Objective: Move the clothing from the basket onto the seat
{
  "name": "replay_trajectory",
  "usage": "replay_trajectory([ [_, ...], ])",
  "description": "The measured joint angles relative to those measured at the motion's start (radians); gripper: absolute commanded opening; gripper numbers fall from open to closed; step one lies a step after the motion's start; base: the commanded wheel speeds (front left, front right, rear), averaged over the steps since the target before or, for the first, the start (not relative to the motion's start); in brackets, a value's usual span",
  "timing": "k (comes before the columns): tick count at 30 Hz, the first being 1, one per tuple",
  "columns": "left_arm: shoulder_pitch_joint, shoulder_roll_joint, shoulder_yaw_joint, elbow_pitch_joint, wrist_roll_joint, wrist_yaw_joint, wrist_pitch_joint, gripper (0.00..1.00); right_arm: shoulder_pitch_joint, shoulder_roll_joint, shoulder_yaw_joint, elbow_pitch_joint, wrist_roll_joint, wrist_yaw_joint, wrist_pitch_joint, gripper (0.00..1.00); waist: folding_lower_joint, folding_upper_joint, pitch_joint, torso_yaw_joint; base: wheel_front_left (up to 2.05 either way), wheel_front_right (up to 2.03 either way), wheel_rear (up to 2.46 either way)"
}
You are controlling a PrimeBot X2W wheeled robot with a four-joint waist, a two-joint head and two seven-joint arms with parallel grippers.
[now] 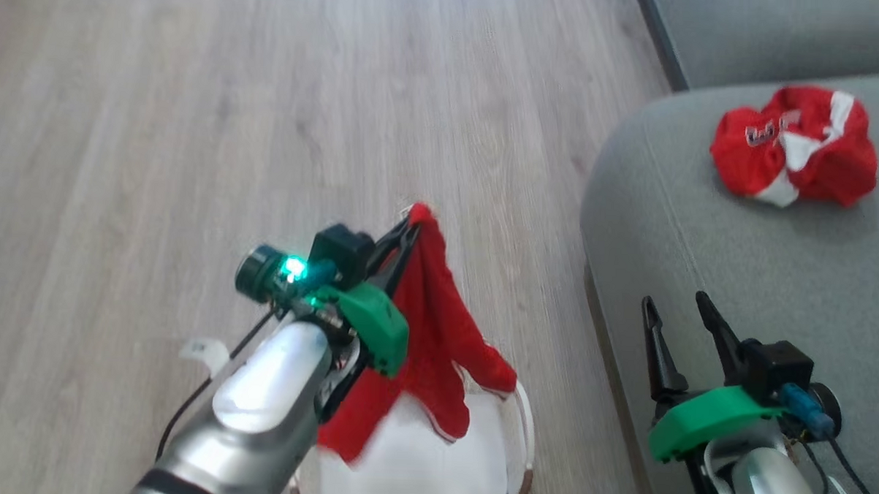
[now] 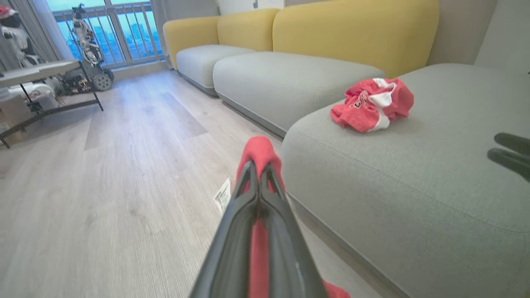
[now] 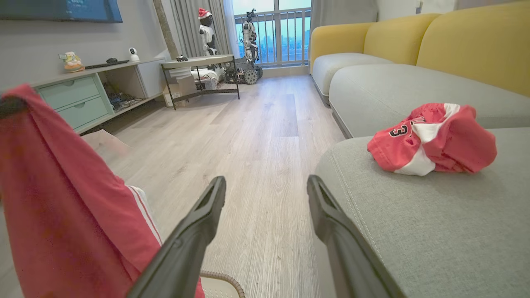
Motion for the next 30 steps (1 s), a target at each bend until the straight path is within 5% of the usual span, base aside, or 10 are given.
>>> replay_trajectory([
  [15, -0.117, -0.018, -0.010, -0.154, -0.025, -0.010, 0.079, 0.00, 0.014, 0.000, 0.112, 0.006, 0.017, 0.000, 0.000, 1.00, 0.0000, 0.0000, -0.092, 0.036, 0.00, 0.00, 0.00],
  [25, -0.155, -0.029, -0.046, -0.173, -0.048, 0.001, 0.095, 0.00, -0.078, -0.001, 0.285, 0.049, 0.048, 0.000, 0.001, 1.00, 0.0001, -0.0001, -0.099, 0.038, 0.00, 0.00, 0.00],
  [30, -0.174, -0.032, -0.087, -0.190, -0.073, 0.002, 0.104, 0.00, -0.138, -0.002, 0.397, 0.165, 0.077, 0.000, 0.001, 1.00, 0.0000, -0.0001, -0.101, 0.061, 0.00, 0.00, 0.00],
])
